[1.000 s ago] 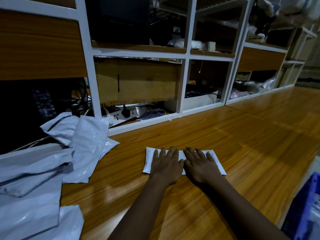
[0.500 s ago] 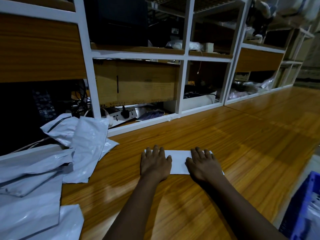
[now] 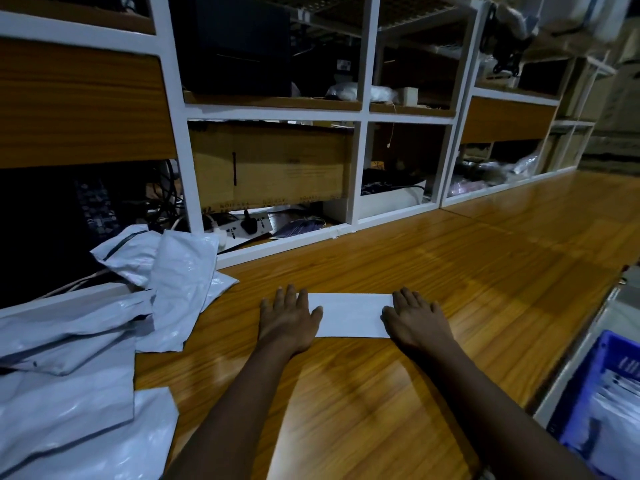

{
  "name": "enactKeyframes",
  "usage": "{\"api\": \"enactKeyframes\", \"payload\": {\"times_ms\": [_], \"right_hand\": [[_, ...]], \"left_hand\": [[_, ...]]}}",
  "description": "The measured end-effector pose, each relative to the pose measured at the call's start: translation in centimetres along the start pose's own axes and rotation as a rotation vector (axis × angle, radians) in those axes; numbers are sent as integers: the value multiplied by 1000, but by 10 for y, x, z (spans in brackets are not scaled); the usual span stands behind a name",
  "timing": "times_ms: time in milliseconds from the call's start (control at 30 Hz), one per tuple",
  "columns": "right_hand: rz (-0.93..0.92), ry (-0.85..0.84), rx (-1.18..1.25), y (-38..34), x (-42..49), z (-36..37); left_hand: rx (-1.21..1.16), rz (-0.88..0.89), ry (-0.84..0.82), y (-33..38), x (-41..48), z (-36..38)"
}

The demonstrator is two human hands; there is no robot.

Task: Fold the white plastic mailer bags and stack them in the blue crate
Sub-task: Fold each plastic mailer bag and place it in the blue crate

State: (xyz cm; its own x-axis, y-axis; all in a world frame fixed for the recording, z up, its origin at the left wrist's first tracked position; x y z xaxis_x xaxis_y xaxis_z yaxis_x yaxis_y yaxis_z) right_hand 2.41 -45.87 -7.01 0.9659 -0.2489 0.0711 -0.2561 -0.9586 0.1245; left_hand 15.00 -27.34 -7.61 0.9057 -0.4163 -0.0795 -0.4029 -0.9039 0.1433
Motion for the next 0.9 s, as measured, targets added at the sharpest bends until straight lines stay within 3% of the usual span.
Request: {"api": "enactKeyframes", "payload": {"times_ms": [167, 500, 667, 733, 800, 900], "right_hand": [[10, -55, -20, 8, -15, 0], [95, 24, -51, 18, -31, 1], [250, 92, -30, 29, -35, -6], [196, 187, 20, 17, -32, -21], [17, 255, 35, -12, -23, -29], [-171, 196, 135, -40, -6, -24]], "left_hand": [[-14, -8, -16, -10, -9, -1], [-28, -46, 7, -14, -15, -2], [39, -83, 300, -13, -24, -24], [43, -10, 360, 2, -30, -32], [19, 99, 341, 28, -35, -33], [66, 270, 342, 67, -42, -28]]}}
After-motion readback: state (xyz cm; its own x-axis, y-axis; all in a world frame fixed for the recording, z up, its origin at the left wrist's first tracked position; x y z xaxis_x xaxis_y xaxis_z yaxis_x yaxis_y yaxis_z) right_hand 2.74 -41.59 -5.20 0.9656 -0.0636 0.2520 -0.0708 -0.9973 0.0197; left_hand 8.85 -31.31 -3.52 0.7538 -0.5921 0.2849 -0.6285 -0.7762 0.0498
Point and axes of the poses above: each hand's wrist, its own x-axis towards the middle knuckle, its own z-axis out of the palm, y = z × x, the point moved 9 cm from there along x, towards the middle knuckle, and after that the axes turned 9 degrees about -z, right-handed, at the moved point
